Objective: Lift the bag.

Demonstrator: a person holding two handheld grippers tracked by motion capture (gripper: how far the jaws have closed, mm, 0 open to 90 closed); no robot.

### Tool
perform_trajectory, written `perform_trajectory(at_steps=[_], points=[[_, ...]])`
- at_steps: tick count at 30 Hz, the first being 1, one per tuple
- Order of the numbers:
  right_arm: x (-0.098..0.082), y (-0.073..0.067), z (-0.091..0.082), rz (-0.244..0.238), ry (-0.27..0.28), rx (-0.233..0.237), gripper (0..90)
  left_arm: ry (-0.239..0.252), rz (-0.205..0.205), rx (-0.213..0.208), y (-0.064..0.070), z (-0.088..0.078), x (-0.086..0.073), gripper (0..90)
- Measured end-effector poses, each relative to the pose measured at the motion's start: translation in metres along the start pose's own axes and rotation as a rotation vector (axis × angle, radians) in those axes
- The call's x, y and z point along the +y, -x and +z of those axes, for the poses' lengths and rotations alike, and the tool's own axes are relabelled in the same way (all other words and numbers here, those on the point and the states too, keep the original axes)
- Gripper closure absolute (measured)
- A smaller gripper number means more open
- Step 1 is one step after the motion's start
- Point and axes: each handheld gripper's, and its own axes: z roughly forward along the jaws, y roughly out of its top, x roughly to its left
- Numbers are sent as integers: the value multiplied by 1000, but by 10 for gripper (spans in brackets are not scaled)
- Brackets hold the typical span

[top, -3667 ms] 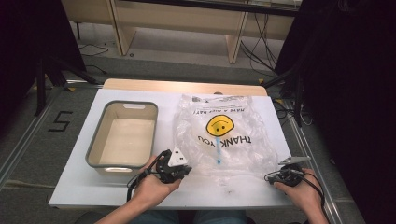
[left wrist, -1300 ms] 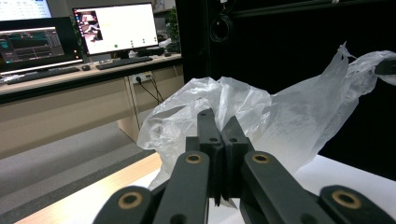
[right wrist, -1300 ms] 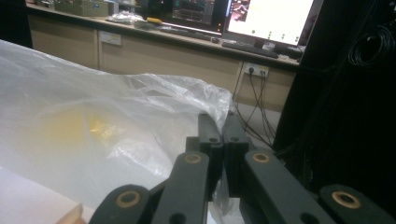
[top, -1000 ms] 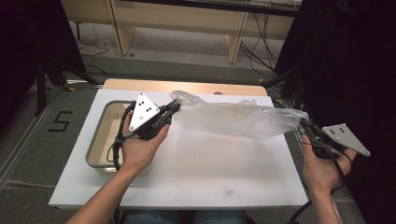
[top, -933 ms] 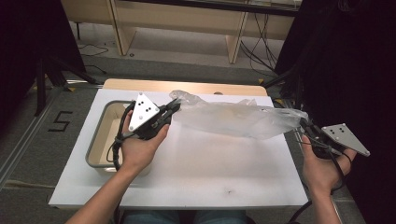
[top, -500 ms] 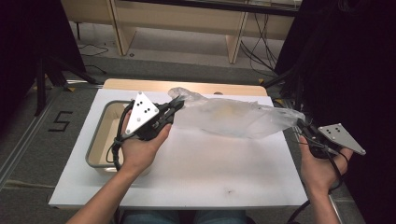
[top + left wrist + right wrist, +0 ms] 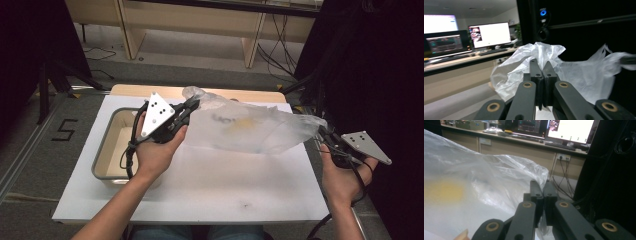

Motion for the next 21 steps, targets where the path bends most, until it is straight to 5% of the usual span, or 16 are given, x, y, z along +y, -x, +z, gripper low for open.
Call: perform_trajectory(at_steps=[9,21], points=[[-18,-11,29,9,-54,11,899,-125,67,107,-16,35,-31,890],[-50,-26,76,19,-184,20,898,-319,12,135,-34,75,-79,834]])
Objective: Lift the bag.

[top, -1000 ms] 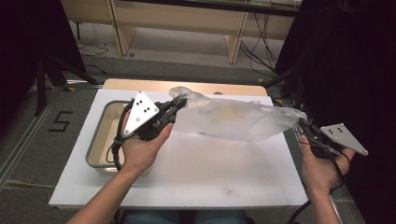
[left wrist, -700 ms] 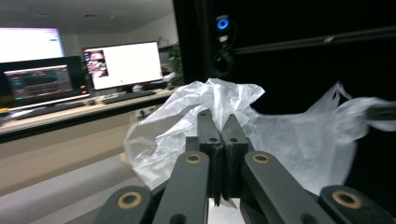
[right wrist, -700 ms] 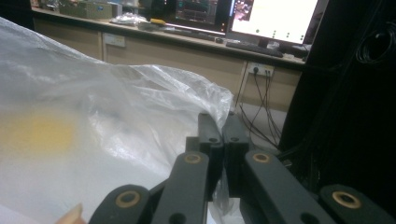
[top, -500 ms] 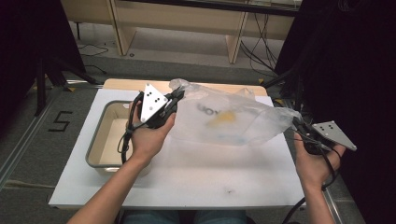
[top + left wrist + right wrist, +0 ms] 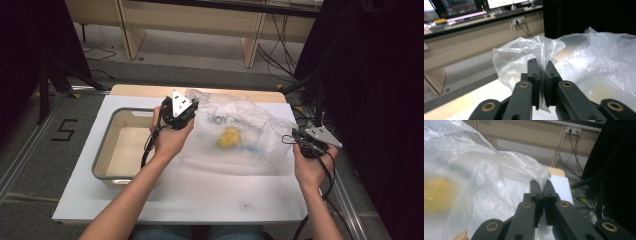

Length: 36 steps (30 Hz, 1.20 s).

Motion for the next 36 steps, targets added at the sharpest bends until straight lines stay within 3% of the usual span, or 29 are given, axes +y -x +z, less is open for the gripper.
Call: perform_trajectory(at_steps=[3,5,6,11,18,20,21,25,28,29,30,31,32,33,36], points=[[-2,0,6,9,-20,-2,897,-39,-23,-22,-2,4,-4,728],[-2,2,8,21,-23,-6,895,-59,-57,-35,-3,2,-5,548],[-2,2,8,21,-23,-6,895,-59,-70,-40,-4,0,-5,548],[-3,5,7,30,-32,-19,897,-84,-93,-14,-3,-13,-5,319],[-2,5,7,36,-35,-7,869,-100,-101,-28,-7,-27,-9,281],[-1,4,7,45,-27,8,793,-107,-105,-41,-7,-31,-12,271],[-1,5,8,44,-15,0,705,-113,-105,-47,-7,-33,-13,253],[-1,8,7,54,-13,-9,671,-102,-130,-69,-10,-40,-15,226],[-1,10,7,68,-6,-10,631,-102,-106,-75,-9,-43,-16,206],[0,10,6,71,24,6,558,-104,-98,-78,-8,-44,-17,198],[0,10,6,71,24,6,558,-106,-93,-79,-7,-45,-18,198],[3,10,4,72,54,27,465,-110,-90,-81,-6,-45,-19,198],[3,10,4,72,54,27,465,-112,-86,-83,-5,-45,-20,198],[6,11,1,78,76,36,384,-117,-82,-87,-4,-45,-21,198],[8,13,-3,90,102,50,338,-128,-76,-94,-1,-46,-24,199]])
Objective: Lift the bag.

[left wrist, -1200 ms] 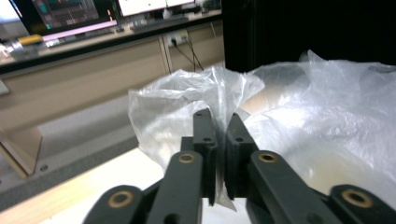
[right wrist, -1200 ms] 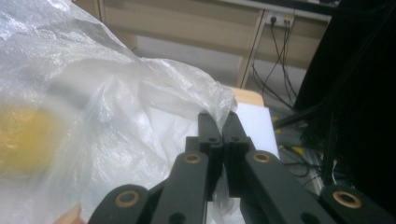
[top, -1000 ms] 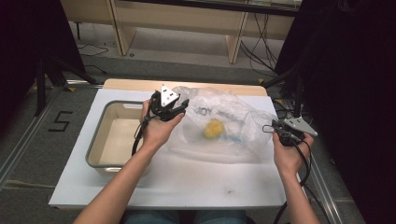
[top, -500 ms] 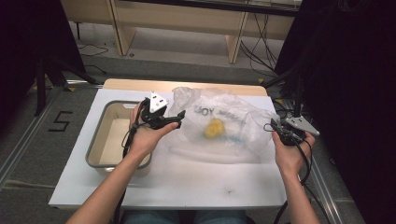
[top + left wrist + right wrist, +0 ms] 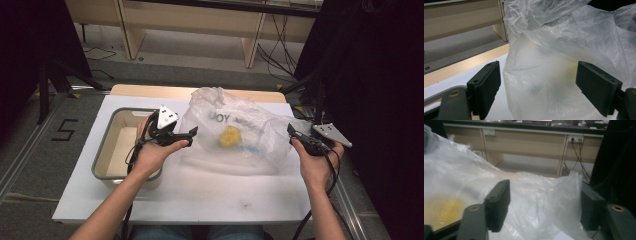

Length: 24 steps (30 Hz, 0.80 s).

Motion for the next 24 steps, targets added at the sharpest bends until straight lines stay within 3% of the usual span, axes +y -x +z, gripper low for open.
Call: perform_trajectory(at_steps=[1,8,20,24], points=[[3,2,-4,14,14,8,291,-4,5,0,0,0,-1,200],[7,10,-13,32,50,20,243,-20,16,0,2,1,-5,200],[-14,9,-27,38,-33,123,261,-38,24,-32,7,-10,-14,199],[-25,5,-32,19,-70,164,270,-47,37,-44,10,-15,-18,198]])
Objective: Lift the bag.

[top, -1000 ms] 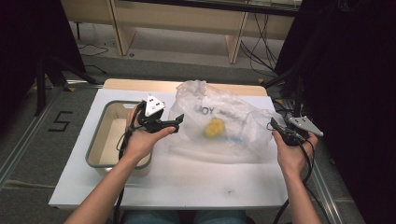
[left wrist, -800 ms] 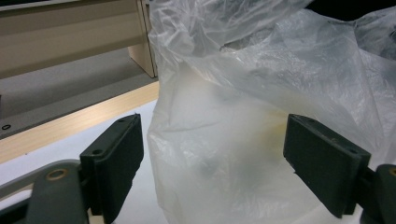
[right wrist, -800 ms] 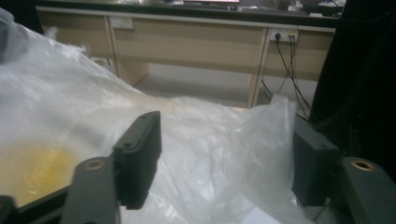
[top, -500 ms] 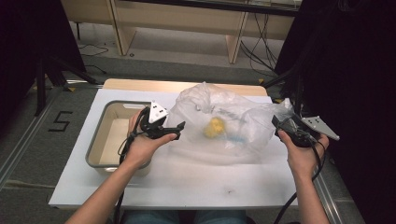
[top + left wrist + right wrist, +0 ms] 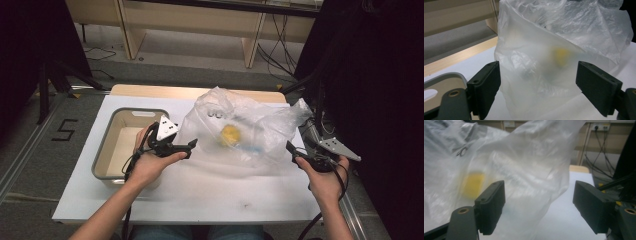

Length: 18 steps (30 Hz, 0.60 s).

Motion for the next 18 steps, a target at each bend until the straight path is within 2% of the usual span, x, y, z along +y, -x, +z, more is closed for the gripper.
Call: perform_trajectory(at_steps=[5,18], points=[[-11,-5,-2,-10,-41,45,280,-12,12,-9,3,-7,-8,199],[-23,-14,-6,-31,-84,104,287,-32,45,-34,7,-22,-24,203]])
